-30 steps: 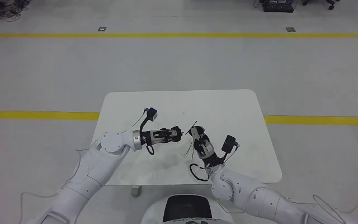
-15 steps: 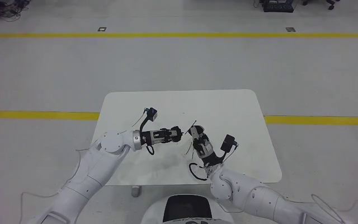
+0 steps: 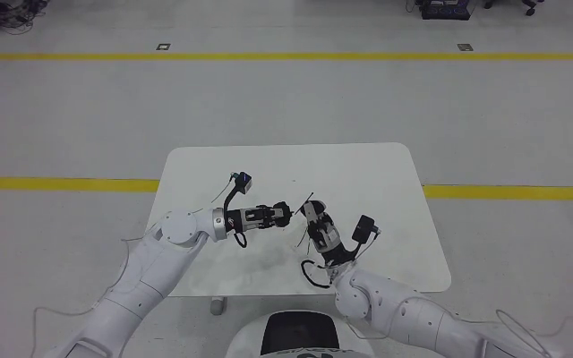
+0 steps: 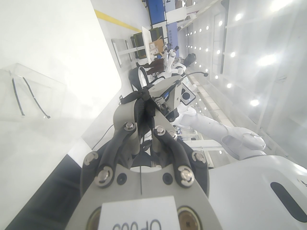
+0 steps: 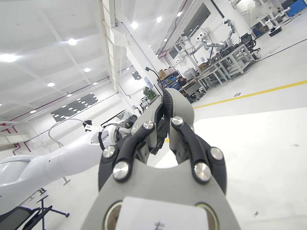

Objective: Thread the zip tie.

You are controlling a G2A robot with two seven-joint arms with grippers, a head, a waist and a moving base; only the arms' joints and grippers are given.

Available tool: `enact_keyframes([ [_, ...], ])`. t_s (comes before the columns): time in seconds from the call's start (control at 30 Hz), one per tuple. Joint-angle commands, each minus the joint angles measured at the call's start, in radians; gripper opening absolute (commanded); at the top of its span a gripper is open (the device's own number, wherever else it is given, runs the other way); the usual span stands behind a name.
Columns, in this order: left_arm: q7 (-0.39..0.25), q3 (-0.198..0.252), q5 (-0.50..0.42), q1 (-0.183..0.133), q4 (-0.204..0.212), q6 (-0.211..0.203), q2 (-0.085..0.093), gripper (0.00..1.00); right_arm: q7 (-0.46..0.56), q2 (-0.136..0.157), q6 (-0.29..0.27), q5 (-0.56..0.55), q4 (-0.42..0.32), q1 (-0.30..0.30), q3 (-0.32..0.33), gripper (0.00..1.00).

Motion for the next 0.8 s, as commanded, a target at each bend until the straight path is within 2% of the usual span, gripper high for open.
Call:
enact_keyframes([
  [0.0, 0.0, 0.0, 0.0, 0.0, 0.0, 0.0, 0.0, 0.0, -0.001, -0.002, 0.0, 0.0, 0.003, 0.001, 0.0, 0.0],
  [0.77, 0.0, 0.0, 0.0, 0.0, 0.0, 0.0, 0.0, 0.0, 0.013, -0.022, 0.0, 0.002, 0.035, 0.006, 0.011, 0.0],
])
